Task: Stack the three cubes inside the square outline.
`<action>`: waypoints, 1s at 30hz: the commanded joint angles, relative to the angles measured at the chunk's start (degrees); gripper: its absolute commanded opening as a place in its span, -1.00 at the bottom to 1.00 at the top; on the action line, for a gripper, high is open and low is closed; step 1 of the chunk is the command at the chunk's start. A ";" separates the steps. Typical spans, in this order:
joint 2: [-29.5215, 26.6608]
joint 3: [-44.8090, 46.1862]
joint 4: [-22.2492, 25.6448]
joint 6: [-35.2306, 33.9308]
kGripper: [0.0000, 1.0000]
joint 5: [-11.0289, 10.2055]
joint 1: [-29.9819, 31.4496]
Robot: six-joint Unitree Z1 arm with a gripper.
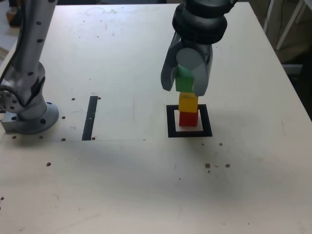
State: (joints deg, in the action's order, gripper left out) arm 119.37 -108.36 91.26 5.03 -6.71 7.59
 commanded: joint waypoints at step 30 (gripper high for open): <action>-8.94 3.87 0.14 -0.91 0.99 -4.85 1.55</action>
State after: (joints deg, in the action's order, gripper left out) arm 111.45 -104.93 90.83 4.31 -11.44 9.01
